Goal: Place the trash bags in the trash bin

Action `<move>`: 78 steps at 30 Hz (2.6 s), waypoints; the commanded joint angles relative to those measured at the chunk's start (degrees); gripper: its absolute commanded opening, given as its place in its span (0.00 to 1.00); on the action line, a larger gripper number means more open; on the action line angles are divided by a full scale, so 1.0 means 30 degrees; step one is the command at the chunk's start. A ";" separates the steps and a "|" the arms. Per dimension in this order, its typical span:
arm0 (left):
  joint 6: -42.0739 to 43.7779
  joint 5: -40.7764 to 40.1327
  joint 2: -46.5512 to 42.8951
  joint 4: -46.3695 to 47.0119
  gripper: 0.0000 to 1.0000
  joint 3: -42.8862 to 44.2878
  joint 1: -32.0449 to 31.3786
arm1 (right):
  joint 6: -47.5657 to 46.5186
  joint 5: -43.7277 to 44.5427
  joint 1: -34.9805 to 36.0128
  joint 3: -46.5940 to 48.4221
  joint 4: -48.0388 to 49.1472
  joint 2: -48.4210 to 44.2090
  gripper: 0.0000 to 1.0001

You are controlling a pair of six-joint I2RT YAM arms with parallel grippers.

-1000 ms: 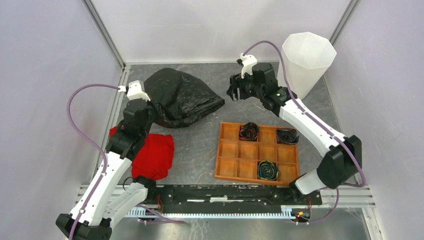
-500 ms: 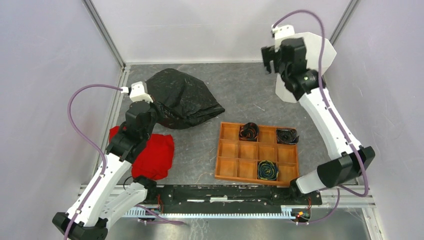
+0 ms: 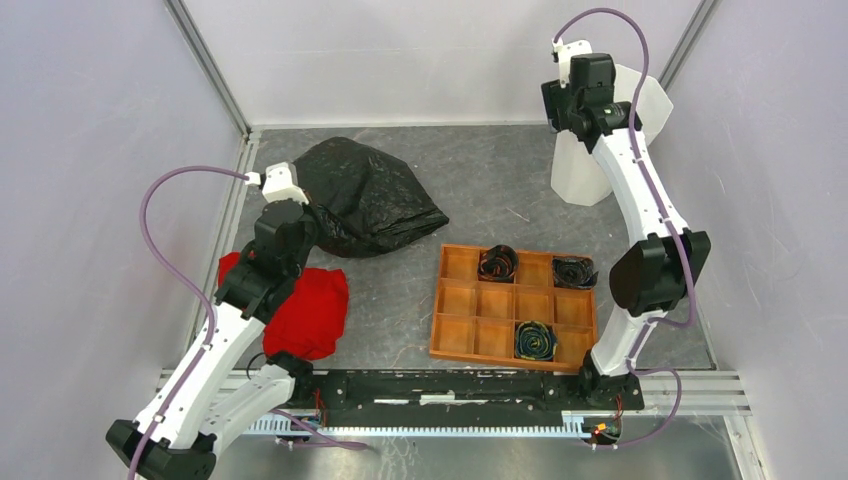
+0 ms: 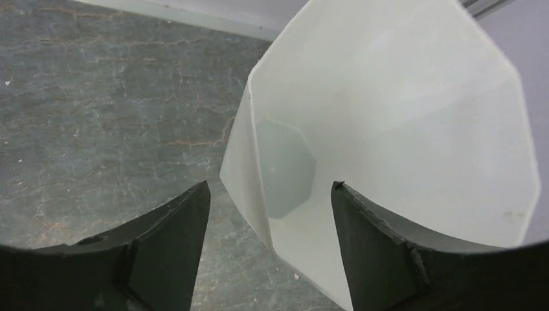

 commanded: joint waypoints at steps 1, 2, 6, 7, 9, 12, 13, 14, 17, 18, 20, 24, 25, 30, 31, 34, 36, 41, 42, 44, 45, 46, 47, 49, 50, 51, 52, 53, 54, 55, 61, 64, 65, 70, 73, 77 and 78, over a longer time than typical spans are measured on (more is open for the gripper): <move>0.0413 -0.0304 0.0106 0.0260 0.02 0.0171 -0.0026 | -0.0561 -0.2105 -0.0327 0.0346 0.0032 -0.0028 0.71; 0.0413 -0.0275 0.0117 0.0250 0.02 0.0169 -0.0018 | -0.0719 -0.2204 -0.0337 0.0320 0.0183 0.0024 0.67; 0.0412 -0.0200 0.0163 0.0287 0.02 0.0183 0.0001 | -0.0971 -0.1854 -0.0339 0.1038 0.0336 0.0418 0.49; 0.0413 -0.0207 0.0176 0.0298 0.02 0.0170 0.0025 | -0.0979 -0.1834 -0.0345 0.1157 0.0365 0.0471 0.45; 0.0413 -0.0200 0.0102 0.0288 0.02 0.0147 0.0053 | -0.1077 -0.1875 -0.0344 0.1357 0.0343 0.0608 0.37; 0.0411 -0.0250 0.0006 0.0294 0.02 0.0112 0.0104 | -0.1268 -0.1727 -0.0338 0.1453 0.0333 0.0684 0.26; 0.0413 -0.0257 -0.0020 0.0302 0.02 0.0110 0.0115 | -0.1250 -0.1835 -0.0334 0.1554 0.0285 0.0701 0.19; 0.0391 -0.0258 -0.0035 0.0296 0.02 0.0125 0.0098 | -0.1216 -0.2130 -0.0336 0.1705 0.0202 0.0671 0.14; 0.0362 -0.0180 -0.0021 0.0321 0.02 0.0110 0.0155 | -0.0615 -0.3888 -0.0208 0.1744 0.0293 0.0325 0.05; 0.0356 -0.0124 -0.0013 0.0331 0.02 0.0110 0.0169 | -0.0351 -0.4458 -0.0113 0.1714 0.0313 0.0222 0.02; 0.0355 -0.0068 -0.0021 0.0353 0.02 0.0132 0.0275 | 0.0101 -0.5139 0.0218 0.1728 0.0296 0.0002 0.00; 0.0327 -0.0114 -0.0035 0.0347 0.02 0.0082 0.0506 | 0.0368 -0.4736 0.1782 0.1699 -0.0204 -0.0262 0.00; 0.0311 -0.0097 -0.0052 0.0360 0.02 0.0081 0.0550 | 0.0368 -0.4361 0.2449 0.1670 -0.0379 -0.0382 0.00; 0.0267 -0.0123 -0.0104 0.0348 0.02 0.0053 0.0763 | 0.1099 -0.3330 0.4579 0.1249 -0.1147 -0.0946 0.00; 0.0267 -0.0091 -0.0089 0.0360 0.02 0.0052 0.0787 | 0.1298 -0.3303 0.4953 0.1230 -0.1468 -0.1038 0.00; 0.0239 -0.0086 -0.0110 0.0335 0.02 0.0054 0.0888 | 0.1746 -0.3322 0.5962 0.1303 -0.2398 -0.1316 0.00; 0.0238 -0.0037 -0.0145 0.0344 0.02 0.0049 0.0945 | 0.2053 -0.3350 0.6585 0.1289 -0.2998 -0.1516 0.00; 0.0208 0.0026 -0.0244 0.0355 0.02 0.0022 0.1229 | 0.2214 -0.3348 0.8074 0.1274 -0.4057 -0.1751 0.00; 0.0208 0.0034 -0.0246 0.0343 0.02 0.0044 0.1296 | 0.2236 -0.3186 0.8365 0.1288 -0.4269 -0.1722 0.00; 0.0181 0.0059 -0.0238 0.0358 0.02 0.0022 0.1336 | 0.2327 -0.2794 0.8808 0.1418 -0.4743 -0.1634 0.00; 0.0179 0.0086 -0.0230 0.0361 0.02 0.0000 0.1376 | 0.2419 -0.2515 0.9026 0.1394 -0.4907 -0.1630 0.00; 0.0179 0.0114 -0.0207 0.0344 0.02 -0.0006 0.1402 | 0.2447 -0.2339 0.9125 0.1291 -0.4945 -0.1670 0.00; 0.0164 0.0144 -0.0164 0.0345 0.02 0.0000 0.1446 | 0.2448 -0.2264 0.9223 0.0997 -0.4841 -0.1724 0.00; 0.0150 0.0226 -0.0166 0.0370 0.02 -0.0007 0.1508 | 0.2376 -0.1934 0.9263 0.0404 -0.4511 -0.1835 0.00; 0.0150 0.0264 -0.0166 0.0378 0.02 -0.0007 0.1547 | 0.2361 -0.1737 0.9247 0.0394 -0.4615 -0.1766 0.02; 0.0150 0.0268 -0.0170 0.0380 0.02 -0.0007 0.1596 | 0.2361 -0.1593 0.9241 0.0544 -0.4732 -0.1666 0.04; 0.0150 0.0265 -0.0156 0.0379 0.02 -0.0007 0.1635 | 0.2332 -0.1435 0.9258 0.0839 -0.4866 -0.1555 0.09; 0.0150 0.0258 -0.0169 0.0372 0.02 -0.0029 0.1676 | 0.2281 -0.1333 0.9254 0.1201 -0.4976 -0.1475 0.10; 0.0150 0.0257 -0.0156 0.0378 0.02 -0.0036 0.1700 | 0.2250 -0.1307 0.9259 0.1521 -0.5024 -0.1418 0.11; 0.0142 0.0268 -0.0169 0.0371 0.02 -0.0022 0.1728 | 0.2265 -0.1276 0.9262 0.1896 -0.5058 -0.1396 0.12; 0.0092 0.0423 -0.0143 0.0368 0.02 -0.0037 0.2016 | 0.2274 -0.1720 0.9280 0.2183 -0.4289 -0.1995 0.32; 0.0087 0.0558 -0.0059 0.0398 0.02 -0.0051 0.2084 | 0.1580 -0.1157 0.9442 0.3667 -0.4682 -0.1721 0.55; 0.0065 0.0561 -0.0007 0.0415 0.02 -0.0062 0.2084 | 0.1358 -0.0790 0.9507 0.4374 -0.4875 -0.1573 0.60; 0.0045 0.0642 0.0217 0.0412 0.02 -0.0066 0.2211 | -0.0605 -0.0453 1.0592 0.5420 -0.3281 -0.2531 0.77; 0.0029 0.0650 0.0286 0.0400 0.02 -0.0042 0.2437 | -0.1756 -0.1614 1.2170 0.3116 -0.0613 -0.4017 0.81; 0.0007 0.0628 0.0358 0.0364 0.02 -0.0007 0.2871 | -0.3023 -0.2989 1.4450 0.1118 0.0595 -0.3901 0.82; 0.0004 0.0574 0.0357 0.0311 0.02 0.0033 0.2970 | -0.3371 -0.3319 1.4881 0.0419 0.0687 -0.3687 0.82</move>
